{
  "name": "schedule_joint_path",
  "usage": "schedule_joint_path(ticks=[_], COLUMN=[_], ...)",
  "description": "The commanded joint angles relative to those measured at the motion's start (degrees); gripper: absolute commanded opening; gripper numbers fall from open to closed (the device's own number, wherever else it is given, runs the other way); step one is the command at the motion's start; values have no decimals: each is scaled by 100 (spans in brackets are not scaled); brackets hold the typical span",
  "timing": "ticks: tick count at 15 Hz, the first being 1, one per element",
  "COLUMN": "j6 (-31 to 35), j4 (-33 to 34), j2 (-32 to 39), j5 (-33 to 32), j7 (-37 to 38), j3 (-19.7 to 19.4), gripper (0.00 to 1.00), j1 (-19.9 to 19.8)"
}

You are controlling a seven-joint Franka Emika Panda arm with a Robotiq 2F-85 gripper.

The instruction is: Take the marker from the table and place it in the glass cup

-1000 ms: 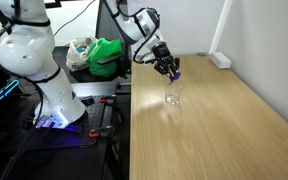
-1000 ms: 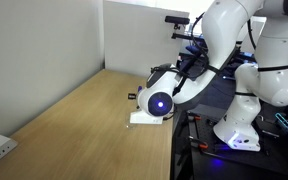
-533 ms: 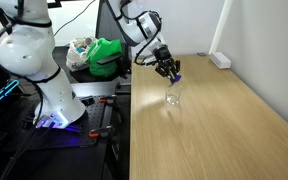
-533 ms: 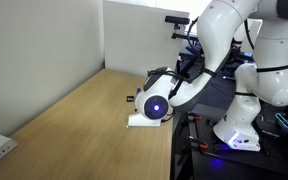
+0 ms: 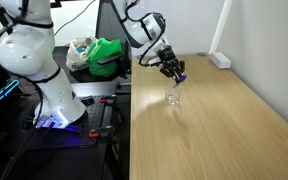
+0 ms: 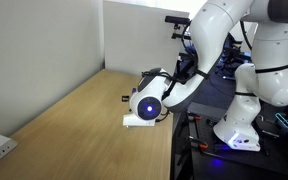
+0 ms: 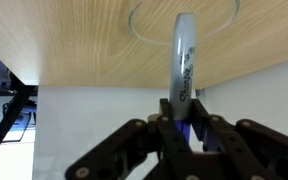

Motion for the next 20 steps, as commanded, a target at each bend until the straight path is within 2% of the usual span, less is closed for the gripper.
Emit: schedule_joint_path(ticks=[1, 2, 4, 5, 10, 14, 20], j6=[58, 41, 13, 10, -22, -147, -597], j4=[164, 159, 153, 150, 133, 14, 80], j2=[147, 138, 119, 107, -6, -302, -1115], j5=[-39, -45, -29, -31, -20, -34, 6], j7=[89, 124, 140, 152, 226, 446, 217], j3=[3, 8, 15, 17, 29, 32, 47], gripper=[30, 51, 56, 61, 98, 100, 100], j1=[-1, 15, 25, 27, 45, 73, 28])
